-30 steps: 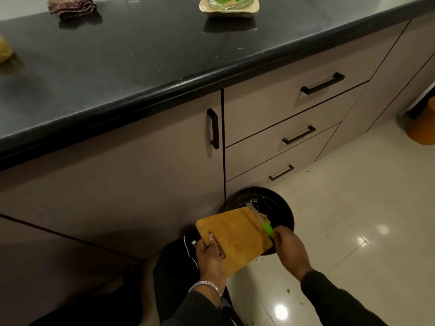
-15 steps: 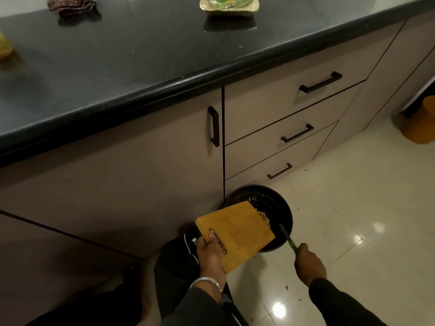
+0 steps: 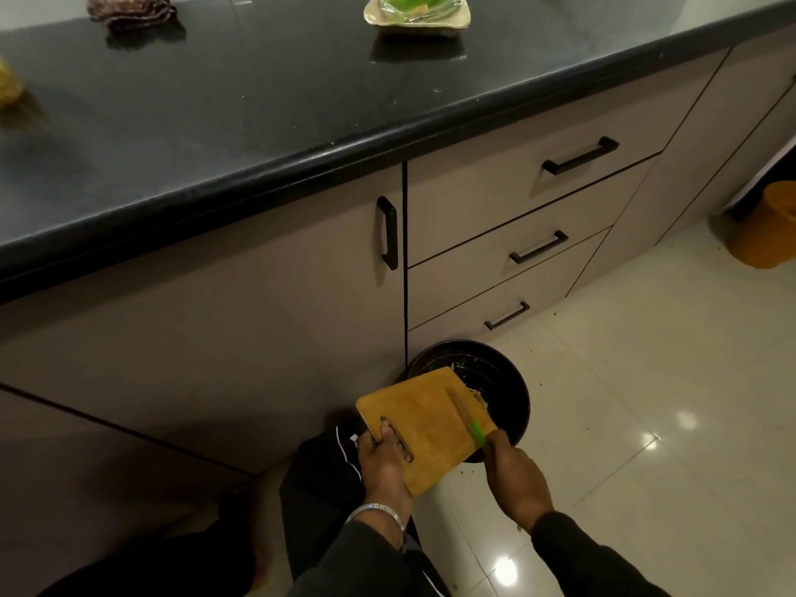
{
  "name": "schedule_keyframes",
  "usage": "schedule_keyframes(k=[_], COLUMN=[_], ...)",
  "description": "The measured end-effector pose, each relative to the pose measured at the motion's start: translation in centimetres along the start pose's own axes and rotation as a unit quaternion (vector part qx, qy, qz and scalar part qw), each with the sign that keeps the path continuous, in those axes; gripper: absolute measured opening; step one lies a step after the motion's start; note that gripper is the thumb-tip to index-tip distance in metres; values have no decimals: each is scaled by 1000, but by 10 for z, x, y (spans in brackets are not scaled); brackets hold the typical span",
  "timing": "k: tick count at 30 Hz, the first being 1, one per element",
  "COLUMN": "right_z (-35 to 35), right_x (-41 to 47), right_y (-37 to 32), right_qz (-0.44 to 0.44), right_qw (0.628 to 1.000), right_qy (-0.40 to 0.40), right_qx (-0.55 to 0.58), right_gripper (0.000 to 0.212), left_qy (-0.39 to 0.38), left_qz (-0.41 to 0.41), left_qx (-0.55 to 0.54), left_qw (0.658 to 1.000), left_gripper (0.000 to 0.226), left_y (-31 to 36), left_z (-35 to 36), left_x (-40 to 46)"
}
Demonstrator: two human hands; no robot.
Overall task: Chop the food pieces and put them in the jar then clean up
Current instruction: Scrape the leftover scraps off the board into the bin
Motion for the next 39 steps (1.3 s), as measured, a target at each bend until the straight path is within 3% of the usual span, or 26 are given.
schedule_keyframes(k=[3,7,8,12,13,15,18,20,23,28,34,39], right_z=[-11,1,8,12,9,6,12,10,2,12,-21,-54], right_x=[-3,-18,-15,4,7,9,8,15,23,23,26,32], right_y=[-15,-28,-17,41,45,35,16,20,24,17,6,-2], right_qz=[-57,-193,-178,59,79,47,-51,-14,43,-10,-70,-89], right_qw=[996,979,982,996,995,998,996,996,997,996,990,985], right_qy=[30,-62,-64,-2,18,27,-26,-29,33,-18,106,105], right_qx=[57,6,-29,-68,-60,-36,-62,-80,-48,-86,61,99], right_gripper=[7,14,15,20,18,12,14,18,11,15,8,8], left_qy=[1,3,3,2,4,4,10,7,4,4,-20,-79], left_qz=[-4,-1,1,-5,-6,-5,-12,-12,-16,-18,-25,-20], left_qx=[7,-8,-8,-6,-6,-1,13,26,30,30,-19,-50], left_qw=[1000,1000,1000,1000,1000,1000,1000,1000,999,999,999,995], left_gripper=[29,30,31,33,34,35,39,40,38,39,40,28], left_y=[0,0,0,0,1,2,1,2,3,5,14,27], left_z=[1,0,0,0,0,0,-1,0,0,0,1,4], left_x=[1,1,2,-1,-2,-3,-2,-3,-6,-10,-23,-44])
Point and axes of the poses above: each hand's wrist, its own x-axis towards the middle knuckle, its own z-axis out of the palm, y = z × x, the point moved 5 cm from there along x, towards the middle knuckle, and after that the axes turned 1 degree about -z, right-handed, at the moved point
